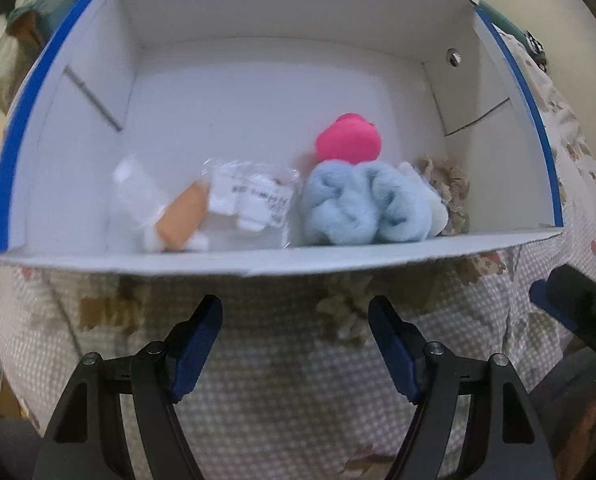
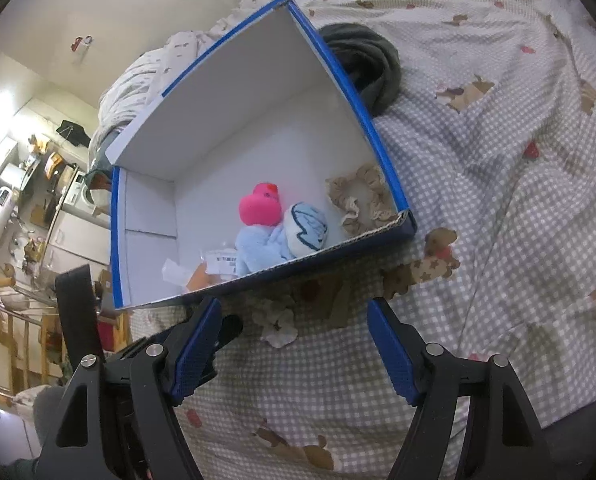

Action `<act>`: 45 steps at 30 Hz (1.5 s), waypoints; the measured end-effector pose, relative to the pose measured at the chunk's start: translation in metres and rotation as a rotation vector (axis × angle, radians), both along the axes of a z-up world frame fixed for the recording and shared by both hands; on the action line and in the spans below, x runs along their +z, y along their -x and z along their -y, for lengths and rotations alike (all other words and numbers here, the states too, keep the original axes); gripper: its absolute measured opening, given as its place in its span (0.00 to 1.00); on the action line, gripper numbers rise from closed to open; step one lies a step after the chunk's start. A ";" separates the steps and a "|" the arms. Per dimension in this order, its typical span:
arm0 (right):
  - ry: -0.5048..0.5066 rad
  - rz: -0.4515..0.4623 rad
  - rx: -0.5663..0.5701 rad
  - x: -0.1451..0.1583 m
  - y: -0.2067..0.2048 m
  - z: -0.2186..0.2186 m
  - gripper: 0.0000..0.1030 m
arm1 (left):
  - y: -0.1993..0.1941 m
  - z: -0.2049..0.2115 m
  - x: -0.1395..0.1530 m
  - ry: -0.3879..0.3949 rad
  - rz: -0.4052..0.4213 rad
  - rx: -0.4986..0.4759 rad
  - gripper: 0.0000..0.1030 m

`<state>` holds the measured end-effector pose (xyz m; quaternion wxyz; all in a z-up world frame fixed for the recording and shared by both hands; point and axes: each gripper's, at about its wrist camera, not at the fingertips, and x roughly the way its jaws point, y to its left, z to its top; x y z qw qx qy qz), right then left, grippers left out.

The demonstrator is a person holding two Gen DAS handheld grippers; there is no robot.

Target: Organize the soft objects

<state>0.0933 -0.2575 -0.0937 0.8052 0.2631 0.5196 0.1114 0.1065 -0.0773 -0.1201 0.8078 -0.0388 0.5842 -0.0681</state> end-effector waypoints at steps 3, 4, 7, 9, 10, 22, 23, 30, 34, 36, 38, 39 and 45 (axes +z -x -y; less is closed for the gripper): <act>0.015 0.010 -0.016 0.001 -0.001 -0.001 0.77 | -0.005 0.008 -0.004 0.016 -0.002 -0.006 0.71; 0.018 0.017 -0.020 0.002 -0.001 0.000 0.77 | -0.006 0.010 -0.006 0.027 -0.009 -0.007 0.71; 0.017 0.010 -0.031 0.000 -0.003 0.002 0.77 | -0.011 0.020 -0.013 0.045 -0.031 -0.036 0.71; 0.026 -0.005 -0.031 -0.004 -0.003 0.003 0.77 | -0.015 0.029 -0.020 0.056 -0.047 -0.062 0.71; 0.034 -0.012 -0.029 -0.005 -0.004 0.003 0.77 | -0.017 0.031 -0.024 0.058 -0.058 -0.073 0.69; 0.065 -0.040 -0.020 -0.012 -0.014 -0.005 0.77 | -0.024 0.036 -0.046 -0.012 -0.098 -0.088 0.16; 0.068 -0.039 -0.019 -0.012 -0.014 -0.006 0.77 | -0.024 0.035 -0.045 -0.011 -0.097 -0.087 0.15; 0.103 -0.062 0.016 -0.021 -0.019 -0.018 0.77 | -0.005 0.002 -0.011 -0.046 -0.071 -0.042 0.15; 0.209 -0.150 0.082 -0.047 -0.036 -0.043 0.77 | 0.014 -0.019 0.021 -0.043 -0.029 -0.039 0.15; 0.276 -0.167 0.088 -0.058 -0.044 -0.054 0.77 | 0.022 -0.032 0.034 -0.036 -0.016 -0.037 0.15; 0.319 -0.169 0.094 -0.066 -0.050 -0.063 0.77 | 0.029 -0.043 0.041 -0.034 -0.010 -0.023 0.15; 0.347 -0.169 0.098 -0.071 -0.054 -0.067 0.77 | 0.032 -0.051 0.044 -0.031 -0.009 -0.012 0.15; 0.439 -0.164 0.105 -0.089 -0.063 -0.084 0.72 | 0.041 -0.075 0.045 -0.054 0.023 0.043 0.15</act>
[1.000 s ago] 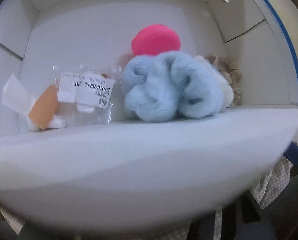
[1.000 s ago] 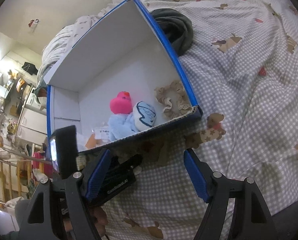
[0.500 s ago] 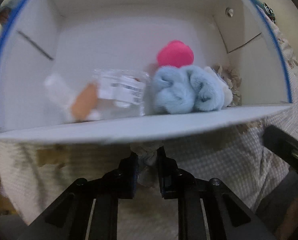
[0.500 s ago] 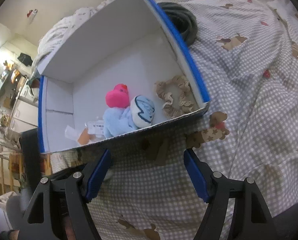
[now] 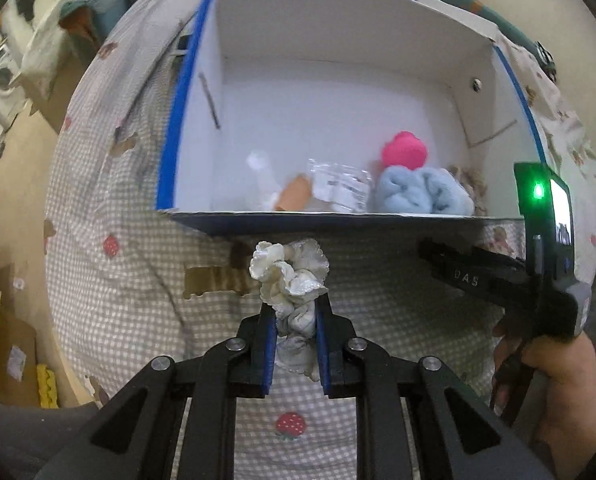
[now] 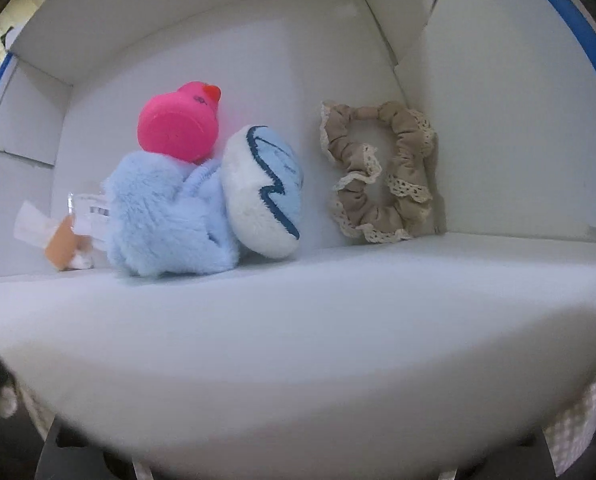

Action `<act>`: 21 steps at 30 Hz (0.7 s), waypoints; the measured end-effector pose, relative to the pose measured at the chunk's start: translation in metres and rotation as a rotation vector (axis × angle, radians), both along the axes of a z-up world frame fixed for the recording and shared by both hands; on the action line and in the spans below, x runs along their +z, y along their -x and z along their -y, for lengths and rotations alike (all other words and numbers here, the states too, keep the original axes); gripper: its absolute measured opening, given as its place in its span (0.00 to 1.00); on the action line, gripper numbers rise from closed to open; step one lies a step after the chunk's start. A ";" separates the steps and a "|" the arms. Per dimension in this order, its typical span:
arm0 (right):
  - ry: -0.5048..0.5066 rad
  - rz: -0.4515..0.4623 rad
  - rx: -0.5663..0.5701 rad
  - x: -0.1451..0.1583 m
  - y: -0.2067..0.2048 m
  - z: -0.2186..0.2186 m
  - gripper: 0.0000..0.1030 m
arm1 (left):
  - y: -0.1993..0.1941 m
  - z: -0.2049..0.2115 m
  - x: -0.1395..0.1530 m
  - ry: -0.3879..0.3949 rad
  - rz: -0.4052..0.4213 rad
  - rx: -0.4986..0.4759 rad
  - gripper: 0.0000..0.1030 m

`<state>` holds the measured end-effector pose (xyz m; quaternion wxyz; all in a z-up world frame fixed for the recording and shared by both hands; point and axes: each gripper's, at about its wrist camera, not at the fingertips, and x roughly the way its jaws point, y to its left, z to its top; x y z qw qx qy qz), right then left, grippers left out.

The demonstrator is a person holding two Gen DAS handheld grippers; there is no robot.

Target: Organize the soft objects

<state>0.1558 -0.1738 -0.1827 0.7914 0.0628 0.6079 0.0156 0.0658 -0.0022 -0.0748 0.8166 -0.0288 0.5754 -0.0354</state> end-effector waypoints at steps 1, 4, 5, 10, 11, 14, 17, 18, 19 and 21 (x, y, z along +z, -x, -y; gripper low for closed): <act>0.013 0.009 0.006 0.000 0.001 -0.003 0.55 | 0.001 -0.003 0.000 -0.002 0.004 0.007 0.15; 0.039 0.023 0.042 0.001 0.005 -0.009 0.35 | 0.004 -0.007 -0.003 -0.001 0.007 0.011 0.15; 0.048 0.026 0.052 0.002 0.006 -0.011 0.33 | 0.004 -0.008 -0.003 0.004 0.003 0.013 0.15; 0.060 0.072 0.088 0.011 0.015 -0.019 0.15 | -0.002 -0.002 -0.010 0.023 -0.011 0.026 0.15; 0.049 0.082 0.089 0.014 0.018 -0.020 0.15 | -0.002 -0.003 -0.010 0.027 -0.010 0.026 0.15; -0.029 0.091 0.091 0.025 0.025 -0.020 0.12 | 0.000 -0.003 -0.006 0.023 0.007 0.015 0.15; -0.069 0.105 0.115 0.038 0.036 -0.021 0.13 | 0.002 -0.006 -0.005 0.023 0.012 0.020 0.15; -0.086 0.109 0.119 0.043 0.042 -0.020 0.13 | 0.002 -0.008 -0.006 0.026 0.010 0.025 0.15; -0.101 0.116 0.125 0.048 0.047 -0.021 0.12 | 0.002 -0.009 -0.006 0.027 0.007 0.032 0.15; -0.145 0.130 0.137 0.058 0.057 -0.018 0.13 | 0.002 -0.010 -0.004 0.029 0.006 0.043 0.15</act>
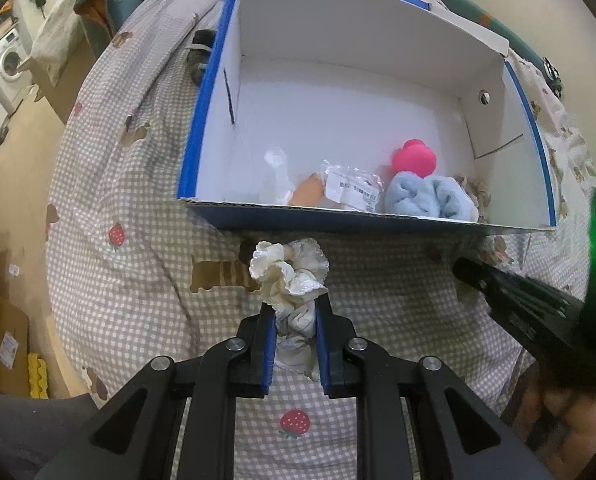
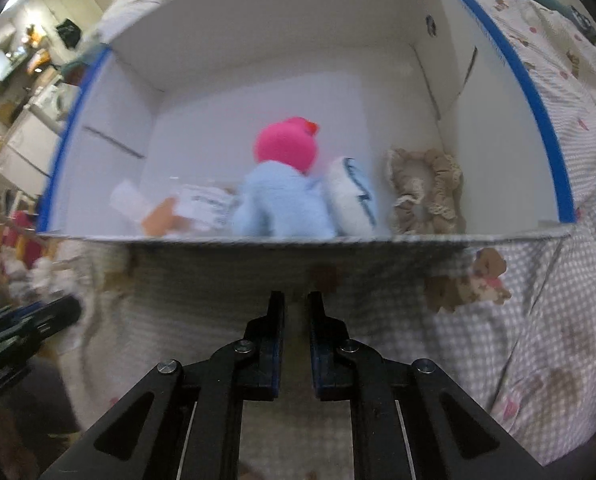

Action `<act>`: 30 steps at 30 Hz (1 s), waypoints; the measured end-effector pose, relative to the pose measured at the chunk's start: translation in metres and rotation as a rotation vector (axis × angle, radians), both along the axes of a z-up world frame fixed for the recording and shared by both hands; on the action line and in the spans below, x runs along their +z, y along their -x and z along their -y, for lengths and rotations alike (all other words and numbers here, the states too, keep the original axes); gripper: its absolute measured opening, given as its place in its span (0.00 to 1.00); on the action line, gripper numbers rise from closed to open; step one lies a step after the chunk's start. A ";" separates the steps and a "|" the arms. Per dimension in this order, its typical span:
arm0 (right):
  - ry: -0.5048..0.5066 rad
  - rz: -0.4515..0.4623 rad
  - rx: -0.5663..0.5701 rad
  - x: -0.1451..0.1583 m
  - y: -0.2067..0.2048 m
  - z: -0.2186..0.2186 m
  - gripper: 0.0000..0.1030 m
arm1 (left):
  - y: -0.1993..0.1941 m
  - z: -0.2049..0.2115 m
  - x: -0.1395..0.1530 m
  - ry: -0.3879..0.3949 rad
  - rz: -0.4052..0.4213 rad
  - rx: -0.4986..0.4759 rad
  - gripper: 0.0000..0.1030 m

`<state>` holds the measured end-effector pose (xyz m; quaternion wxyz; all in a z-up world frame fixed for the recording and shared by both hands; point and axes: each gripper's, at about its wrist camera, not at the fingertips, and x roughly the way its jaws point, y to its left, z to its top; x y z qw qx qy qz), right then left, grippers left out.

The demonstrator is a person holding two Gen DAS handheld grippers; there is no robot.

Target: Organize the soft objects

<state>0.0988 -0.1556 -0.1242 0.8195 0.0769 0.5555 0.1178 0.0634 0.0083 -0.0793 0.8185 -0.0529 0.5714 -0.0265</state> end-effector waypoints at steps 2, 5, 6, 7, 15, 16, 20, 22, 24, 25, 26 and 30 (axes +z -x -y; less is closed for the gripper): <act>-0.042 0.010 0.009 0.009 0.013 0.000 0.13 | 0.001 0.000 0.002 -0.001 0.007 0.006 0.15; -0.090 0.029 0.025 0.022 0.027 0.007 0.13 | 0.003 0.002 0.004 -0.007 0.016 0.006 0.15; -0.116 0.036 0.030 0.028 0.034 0.007 0.13 | 0.004 0.002 0.004 -0.012 0.020 0.005 0.15; -0.136 0.043 0.033 0.033 0.038 0.010 0.13 | 0.005 0.003 0.004 -0.018 0.022 0.006 0.15; -0.273 0.177 0.035 0.085 0.039 0.049 0.13 | 0.007 0.003 0.005 -0.032 0.047 0.021 0.15; -0.296 0.199 0.034 0.088 0.038 0.050 0.13 | 0.009 0.003 0.009 -0.027 0.065 0.018 0.15; -0.341 0.251 0.031 0.099 0.018 0.055 0.13 | 0.016 0.006 0.028 0.009 0.144 0.001 0.15; -0.332 0.257 0.038 0.102 0.007 0.054 0.13 | 0.015 0.007 0.036 0.018 0.164 0.000 0.15; -0.323 0.267 0.048 0.103 -0.003 0.053 0.13 | 0.012 0.008 0.043 0.012 0.182 -0.006 0.15; -0.317 0.271 0.053 0.104 -0.008 0.051 0.13 | 0.009 0.009 0.048 0.008 0.192 -0.004 0.15; -0.310 0.276 0.057 0.105 -0.014 0.050 0.13 | 0.007 0.009 0.051 0.003 0.199 -0.002 0.15; -0.294 0.285 0.050 0.098 -0.034 0.050 0.13 | -0.010 0.012 0.064 -0.007 0.219 0.003 0.15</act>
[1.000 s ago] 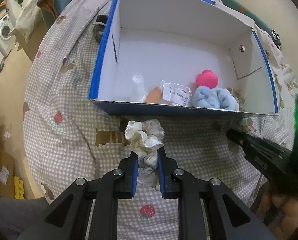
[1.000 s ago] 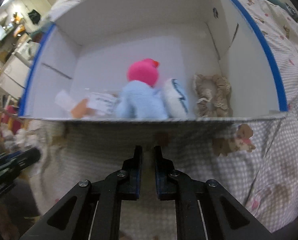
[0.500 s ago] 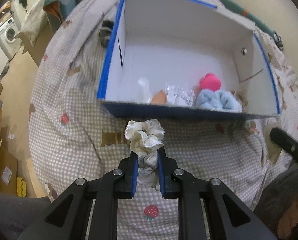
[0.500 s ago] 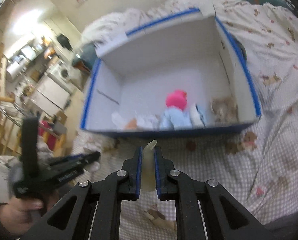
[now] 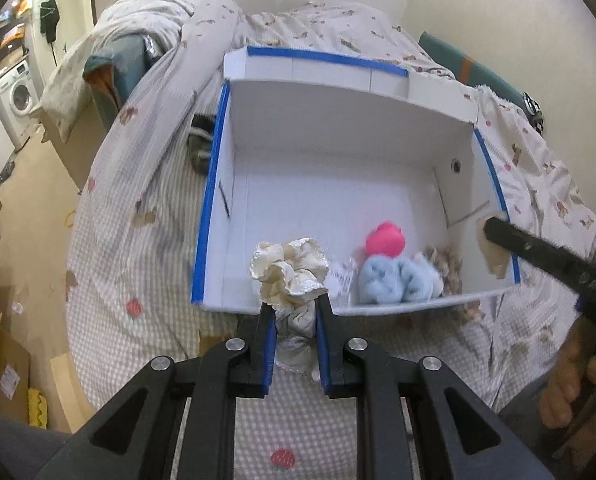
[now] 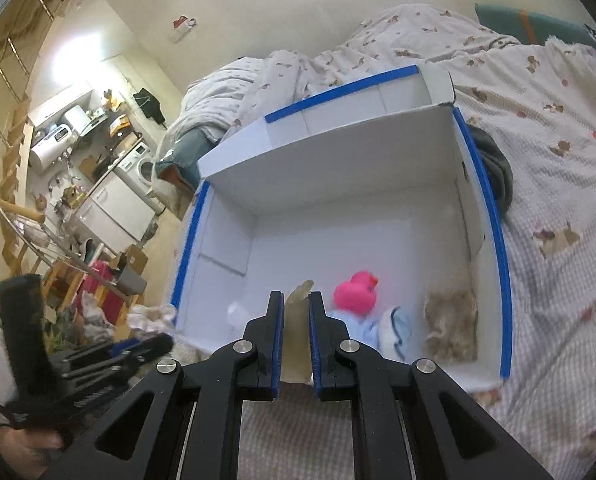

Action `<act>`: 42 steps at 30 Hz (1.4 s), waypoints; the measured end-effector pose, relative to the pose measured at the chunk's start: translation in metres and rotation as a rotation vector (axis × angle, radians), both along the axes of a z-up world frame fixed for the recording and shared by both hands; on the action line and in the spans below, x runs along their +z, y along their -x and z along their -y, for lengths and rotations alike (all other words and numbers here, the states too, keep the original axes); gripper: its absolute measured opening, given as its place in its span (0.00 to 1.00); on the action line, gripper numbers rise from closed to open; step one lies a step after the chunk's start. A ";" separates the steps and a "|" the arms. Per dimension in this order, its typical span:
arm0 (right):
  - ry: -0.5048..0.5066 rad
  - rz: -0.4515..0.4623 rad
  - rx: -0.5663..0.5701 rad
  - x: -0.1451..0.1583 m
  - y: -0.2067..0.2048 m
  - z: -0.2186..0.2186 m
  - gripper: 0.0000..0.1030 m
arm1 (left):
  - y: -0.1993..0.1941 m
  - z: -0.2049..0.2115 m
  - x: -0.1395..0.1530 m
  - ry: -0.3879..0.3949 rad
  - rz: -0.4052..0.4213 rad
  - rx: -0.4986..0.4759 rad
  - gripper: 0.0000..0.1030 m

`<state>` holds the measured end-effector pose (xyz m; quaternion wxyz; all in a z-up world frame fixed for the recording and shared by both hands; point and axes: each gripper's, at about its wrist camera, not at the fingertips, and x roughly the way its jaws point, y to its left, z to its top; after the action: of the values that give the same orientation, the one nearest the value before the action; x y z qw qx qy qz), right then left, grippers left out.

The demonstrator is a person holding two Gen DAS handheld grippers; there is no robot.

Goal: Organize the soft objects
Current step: 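Carry both items over the box and open the left gripper to drop the scrunchie, then open the right gripper to drop the beige item into the box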

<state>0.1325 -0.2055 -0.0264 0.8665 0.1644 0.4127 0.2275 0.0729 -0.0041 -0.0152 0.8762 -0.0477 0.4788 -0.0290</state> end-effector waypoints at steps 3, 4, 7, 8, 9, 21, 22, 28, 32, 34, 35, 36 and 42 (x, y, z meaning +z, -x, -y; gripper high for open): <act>-0.033 -0.036 -0.027 -0.014 -0.016 0.006 0.13 | -0.018 0.005 0.012 0.009 0.024 0.012 0.15; -0.044 -0.058 -0.042 -0.019 -0.020 0.009 0.13 | -0.022 0.007 0.014 0.015 0.029 0.014 0.15; -0.042 -0.102 -0.077 -0.031 -0.028 0.014 0.13 | -0.044 0.016 0.017 0.024 0.024 0.011 0.16; -0.044 -0.106 -0.084 -0.033 -0.029 0.016 0.13 | -0.050 0.018 0.015 0.024 0.020 0.013 0.16; -0.044 -0.108 -0.088 -0.034 -0.030 0.017 0.13 | -0.057 0.021 0.013 0.022 0.013 0.017 0.16; -0.024 -0.156 -0.135 -0.046 -0.036 0.024 0.14 | -0.102 0.042 -0.043 -0.081 -0.091 0.031 0.16; -0.012 -0.161 -0.136 -0.048 -0.036 0.023 0.14 | -0.102 0.043 -0.046 -0.081 -0.097 0.033 0.16; 0.038 -0.189 -0.133 -0.055 -0.038 0.015 0.14 | -0.104 0.048 -0.057 -0.101 -0.120 0.021 0.29; 0.050 -0.182 -0.127 -0.055 -0.036 0.011 0.18 | -0.102 0.049 -0.055 -0.124 -0.116 0.037 0.51; 0.071 -0.156 -0.131 -0.052 -0.034 0.009 0.21 | -0.098 0.048 -0.052 -0.147 -0.100 0.048 0.53; 0.083 -0.143 -0.129 -0.050 -0.033 0.008 0.27 | -0.096 0.047 -0.051 -0.155 -0.088 0.056 0.55; 0.091 -0.132 -0.130 -0.049 -0.032 0.008 0.28 | -0.094 0.046 -0.049 -0.157 -0.079 0.060 0.56; 0.088 -0.141 -0.126 -0.049 -0.032 0.008 0.51 | -0.086 0.036 -0.039 -0.121 -0.051 0.060 0.57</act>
<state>0.1645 -0.2134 -0.0752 0.8544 0.1675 0.4709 0.1420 0.1585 -0.0402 -0.0543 0.8655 -0.0096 0.5001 0.0274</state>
